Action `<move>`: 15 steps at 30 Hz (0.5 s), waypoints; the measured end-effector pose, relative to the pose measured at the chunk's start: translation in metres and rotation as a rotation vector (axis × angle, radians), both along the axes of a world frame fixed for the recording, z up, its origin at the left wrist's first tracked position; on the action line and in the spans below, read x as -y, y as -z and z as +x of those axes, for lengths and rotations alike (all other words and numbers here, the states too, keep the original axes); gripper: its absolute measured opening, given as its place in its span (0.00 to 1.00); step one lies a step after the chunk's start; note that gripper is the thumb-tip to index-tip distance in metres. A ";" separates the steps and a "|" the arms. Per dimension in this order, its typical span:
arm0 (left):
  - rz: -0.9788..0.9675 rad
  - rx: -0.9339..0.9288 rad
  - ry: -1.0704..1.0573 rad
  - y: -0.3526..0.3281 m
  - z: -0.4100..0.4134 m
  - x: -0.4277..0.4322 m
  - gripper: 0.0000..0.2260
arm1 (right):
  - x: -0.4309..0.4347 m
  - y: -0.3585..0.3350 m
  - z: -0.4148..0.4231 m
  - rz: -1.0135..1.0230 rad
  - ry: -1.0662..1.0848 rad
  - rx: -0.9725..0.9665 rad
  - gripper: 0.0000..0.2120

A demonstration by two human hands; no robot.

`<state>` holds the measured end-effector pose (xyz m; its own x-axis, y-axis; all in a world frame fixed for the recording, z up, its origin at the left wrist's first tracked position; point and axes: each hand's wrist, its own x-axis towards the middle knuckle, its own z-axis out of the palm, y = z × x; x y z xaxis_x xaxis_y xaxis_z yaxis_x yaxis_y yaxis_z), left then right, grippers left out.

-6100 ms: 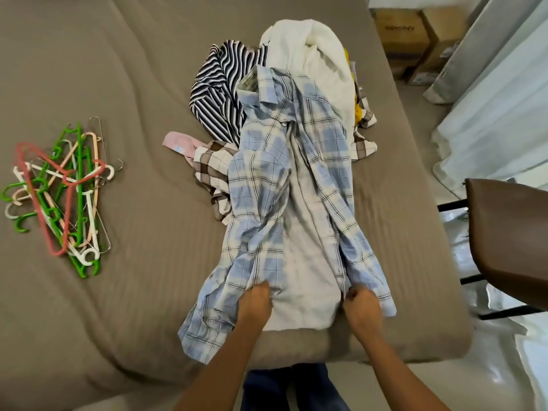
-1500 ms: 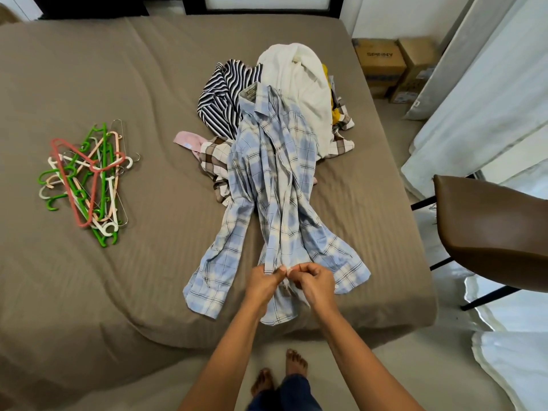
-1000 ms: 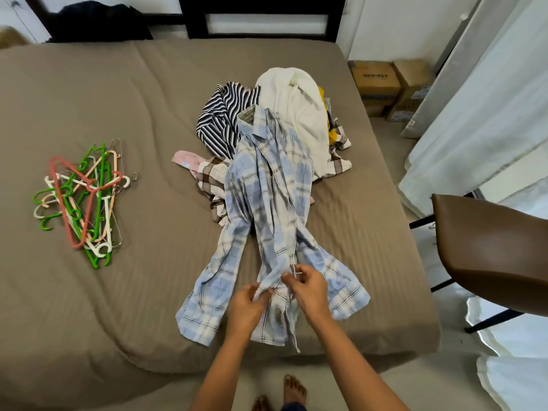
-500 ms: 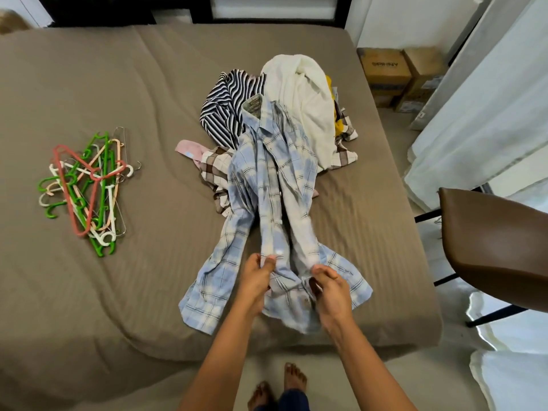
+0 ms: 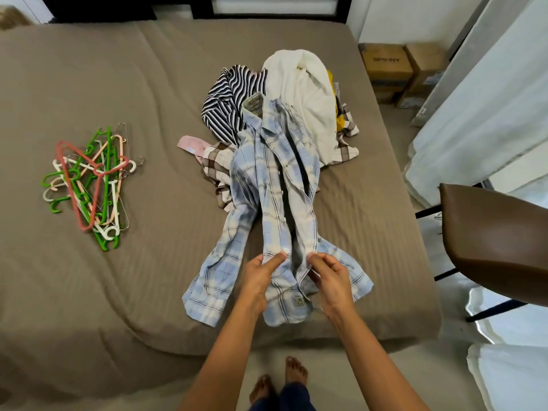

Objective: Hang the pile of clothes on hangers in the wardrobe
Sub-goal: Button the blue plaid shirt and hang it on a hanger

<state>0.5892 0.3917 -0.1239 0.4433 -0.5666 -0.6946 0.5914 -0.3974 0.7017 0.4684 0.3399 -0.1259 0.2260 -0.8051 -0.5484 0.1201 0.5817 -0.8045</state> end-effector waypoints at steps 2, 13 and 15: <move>-0.024 0.033 0.009 -0.007 -0.004 0.000 0.06 | 0.000 -0.004 0.001 -0.057 -0.014 -0.014 0.03; -0.154 0.076 0.016 -0.034 -0.015 -0.007 0.10 | -0.002 -0.003 -0.001 -0.107 -0.237 -0.069 0.09; -0.158 0.096 0.020 -0.035 -0.014 -0.008 0.11 | -0.001 -0.005 -0.001 -0.089 -0.236 -0.062 0.07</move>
<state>0.5747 0.4000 -0.0889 0.4910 -0.6745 -0.5513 0.5119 -0.2886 0.8091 0.4672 0.3412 -0.1209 0.3813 -0.7798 -0.4966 -0.0611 0.5147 -0.8552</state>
